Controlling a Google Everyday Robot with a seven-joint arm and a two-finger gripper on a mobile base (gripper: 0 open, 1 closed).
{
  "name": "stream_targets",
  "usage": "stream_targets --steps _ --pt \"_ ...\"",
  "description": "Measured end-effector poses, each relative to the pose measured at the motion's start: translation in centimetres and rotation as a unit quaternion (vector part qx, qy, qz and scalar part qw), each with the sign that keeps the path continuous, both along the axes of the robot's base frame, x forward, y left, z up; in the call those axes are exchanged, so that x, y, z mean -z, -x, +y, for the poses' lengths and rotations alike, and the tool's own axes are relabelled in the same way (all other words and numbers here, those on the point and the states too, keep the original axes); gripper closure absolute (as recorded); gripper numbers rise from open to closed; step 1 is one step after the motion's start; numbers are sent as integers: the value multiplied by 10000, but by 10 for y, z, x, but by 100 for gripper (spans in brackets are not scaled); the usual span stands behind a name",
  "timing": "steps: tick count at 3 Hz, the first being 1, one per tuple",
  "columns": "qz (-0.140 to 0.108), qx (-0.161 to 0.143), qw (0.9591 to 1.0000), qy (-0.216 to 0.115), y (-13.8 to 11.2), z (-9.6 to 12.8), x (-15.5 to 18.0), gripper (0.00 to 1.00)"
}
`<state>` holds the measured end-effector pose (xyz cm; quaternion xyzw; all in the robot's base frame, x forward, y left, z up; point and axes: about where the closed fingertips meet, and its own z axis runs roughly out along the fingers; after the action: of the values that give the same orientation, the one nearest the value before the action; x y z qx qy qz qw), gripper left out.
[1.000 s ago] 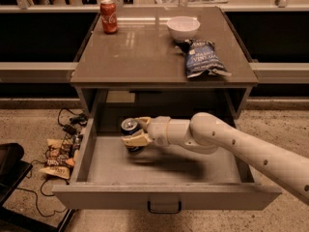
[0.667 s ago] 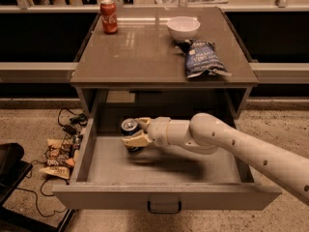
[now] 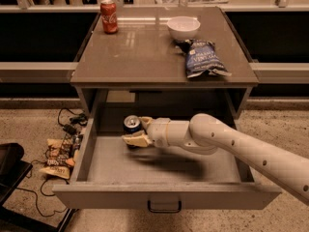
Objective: Place pepsi can into top drawer
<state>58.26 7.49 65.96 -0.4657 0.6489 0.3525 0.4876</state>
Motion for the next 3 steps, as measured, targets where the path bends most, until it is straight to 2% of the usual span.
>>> stream_targets --steps 1,2,3 --pt "1 -15 10000 -3 1 2 0 0" --pt "1 -16 10000 -4 1 2 0 0" --pt "-80 -136 9998 -144 14 -8 -23 0"
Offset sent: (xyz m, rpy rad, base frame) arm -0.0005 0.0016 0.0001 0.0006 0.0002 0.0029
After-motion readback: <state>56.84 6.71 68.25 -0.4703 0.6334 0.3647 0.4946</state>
